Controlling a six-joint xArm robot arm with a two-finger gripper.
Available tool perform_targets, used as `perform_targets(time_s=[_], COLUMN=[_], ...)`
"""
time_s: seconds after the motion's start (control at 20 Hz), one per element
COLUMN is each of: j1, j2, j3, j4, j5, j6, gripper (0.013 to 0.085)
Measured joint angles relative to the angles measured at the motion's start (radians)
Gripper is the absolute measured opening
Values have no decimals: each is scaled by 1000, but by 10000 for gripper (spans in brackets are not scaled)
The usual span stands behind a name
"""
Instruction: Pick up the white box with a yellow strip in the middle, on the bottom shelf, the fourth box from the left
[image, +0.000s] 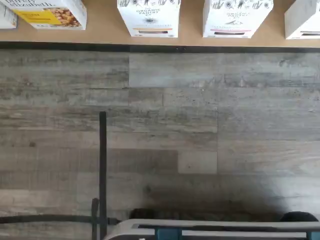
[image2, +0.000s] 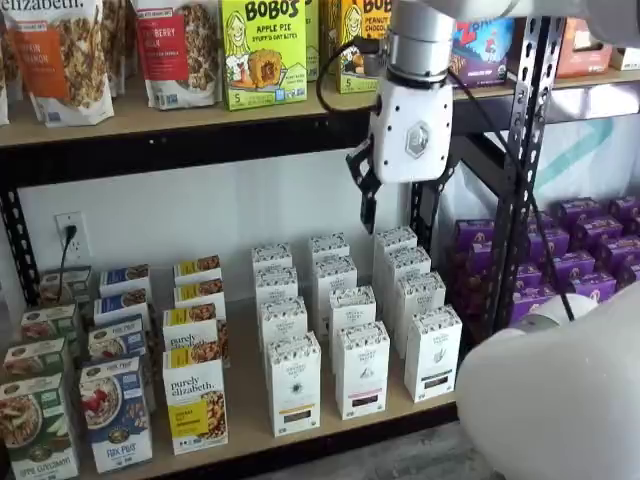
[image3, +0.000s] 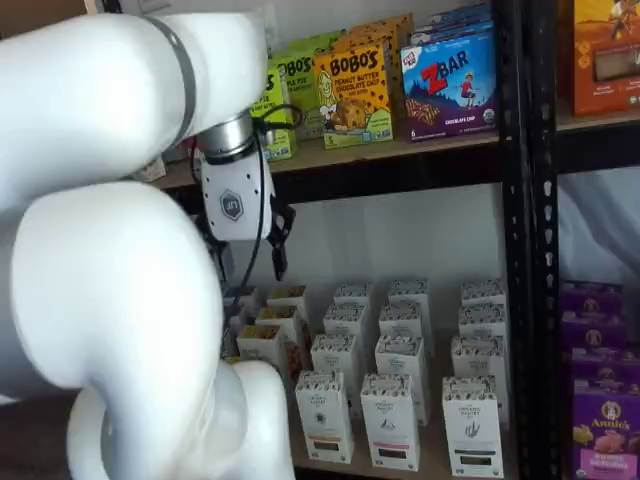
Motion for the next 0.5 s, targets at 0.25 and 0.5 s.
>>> perform_targets(time_s=[0.25, 0.5], j1=[17, 24], j2=[37, 66], j3=[44, 97], j4=[-23, -18], j5=[-81, -203], j6=[19, 22], gripper=[850, 850])
